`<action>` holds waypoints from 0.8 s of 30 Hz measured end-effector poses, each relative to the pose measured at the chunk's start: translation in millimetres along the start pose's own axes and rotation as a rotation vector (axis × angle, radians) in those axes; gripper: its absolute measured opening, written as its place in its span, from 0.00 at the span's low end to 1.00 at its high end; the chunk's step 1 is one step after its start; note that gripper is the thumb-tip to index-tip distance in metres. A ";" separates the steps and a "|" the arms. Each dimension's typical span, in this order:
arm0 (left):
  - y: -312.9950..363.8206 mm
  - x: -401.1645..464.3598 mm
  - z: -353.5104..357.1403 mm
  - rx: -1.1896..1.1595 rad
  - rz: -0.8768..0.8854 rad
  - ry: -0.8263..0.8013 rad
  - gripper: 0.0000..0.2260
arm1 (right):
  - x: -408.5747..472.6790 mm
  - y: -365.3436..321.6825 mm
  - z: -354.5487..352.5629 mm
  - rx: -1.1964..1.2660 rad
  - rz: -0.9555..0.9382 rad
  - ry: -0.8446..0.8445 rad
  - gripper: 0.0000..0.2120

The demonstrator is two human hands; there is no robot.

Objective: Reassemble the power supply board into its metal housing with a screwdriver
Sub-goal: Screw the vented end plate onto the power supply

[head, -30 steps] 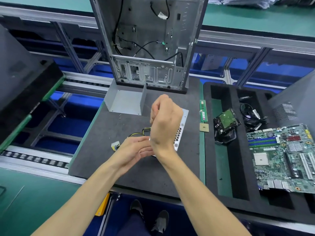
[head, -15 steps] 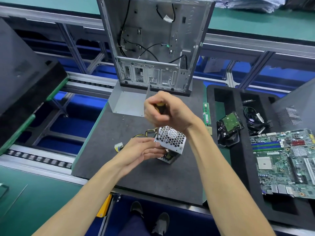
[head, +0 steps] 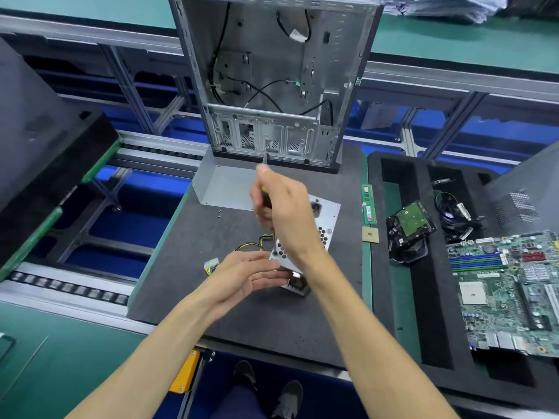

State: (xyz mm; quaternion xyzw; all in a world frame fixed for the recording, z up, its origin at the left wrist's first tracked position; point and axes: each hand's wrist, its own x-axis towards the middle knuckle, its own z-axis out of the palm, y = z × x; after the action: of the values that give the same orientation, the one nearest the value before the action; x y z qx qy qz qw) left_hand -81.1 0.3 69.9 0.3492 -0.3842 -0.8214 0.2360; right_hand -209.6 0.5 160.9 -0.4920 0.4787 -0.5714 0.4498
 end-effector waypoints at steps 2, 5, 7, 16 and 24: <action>-0.3 2.0 1.3 -0.008 -0.006 0.009 0.14 | 12.7 -9.9 -14.8 0.002 0.024 -0.319 0.20; -0.6 4.9 4.0 -0.012 -0.009 0.012 0.11 | 27.1 -21.8 -28.4 0.122 0.053 -0.626 0.15; -1.0 6.1 4.5 -0.006 -0.005 -0.008 0.11 | 31.3 -23.3 -28.1 0.129 0.147 -0.762 0.18; -2.2 2.8 1.0 -0.002 -0.007 0.022 0.11 | 8.1 -6.6 -8.5 0.206 0.070 -0.067 0.26; 1.3 -0.5 2.2 -0.002 -0.021 0.038 0.20 | -8.8 2.3 2.8 0.021 -0.081 0.100 0.21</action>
State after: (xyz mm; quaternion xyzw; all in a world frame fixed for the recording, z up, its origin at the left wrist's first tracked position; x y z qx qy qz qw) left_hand -82.3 0.9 72.2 0.3685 -0.3754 -0.8175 0.2347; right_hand -205.8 8.7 157.6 -0.4770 0.4741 -0.6181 0.4070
